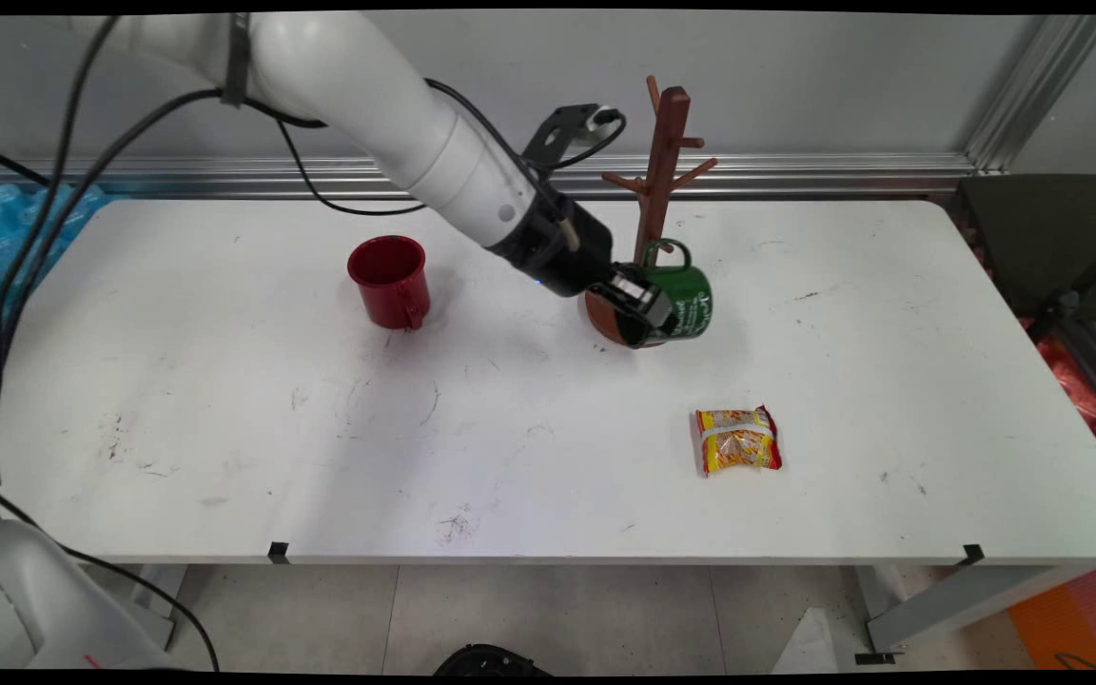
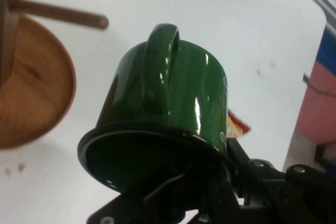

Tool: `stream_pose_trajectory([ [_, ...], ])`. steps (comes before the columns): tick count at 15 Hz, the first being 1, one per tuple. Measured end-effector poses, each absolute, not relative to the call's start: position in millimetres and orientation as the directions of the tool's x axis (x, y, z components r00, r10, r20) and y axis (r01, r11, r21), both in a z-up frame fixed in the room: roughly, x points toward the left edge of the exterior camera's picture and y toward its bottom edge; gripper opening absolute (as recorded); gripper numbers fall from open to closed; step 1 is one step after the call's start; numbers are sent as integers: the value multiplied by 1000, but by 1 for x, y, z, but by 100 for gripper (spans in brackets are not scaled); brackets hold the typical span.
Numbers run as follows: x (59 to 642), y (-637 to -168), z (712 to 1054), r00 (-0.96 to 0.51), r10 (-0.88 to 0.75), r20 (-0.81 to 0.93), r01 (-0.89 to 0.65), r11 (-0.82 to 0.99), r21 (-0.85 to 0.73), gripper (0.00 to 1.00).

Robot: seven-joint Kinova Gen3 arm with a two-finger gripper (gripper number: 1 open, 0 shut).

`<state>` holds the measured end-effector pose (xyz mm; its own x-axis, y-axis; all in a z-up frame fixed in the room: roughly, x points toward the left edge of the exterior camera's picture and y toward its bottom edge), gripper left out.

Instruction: Place the picked object on the table

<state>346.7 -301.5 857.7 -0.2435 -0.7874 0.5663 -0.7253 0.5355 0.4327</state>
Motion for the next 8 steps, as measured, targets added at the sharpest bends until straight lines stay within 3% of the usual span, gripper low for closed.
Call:
stream_pose_trajectory([
  [8, 370, -271, 885, -380, -757, 532, -728, 600, 333, 0],
])
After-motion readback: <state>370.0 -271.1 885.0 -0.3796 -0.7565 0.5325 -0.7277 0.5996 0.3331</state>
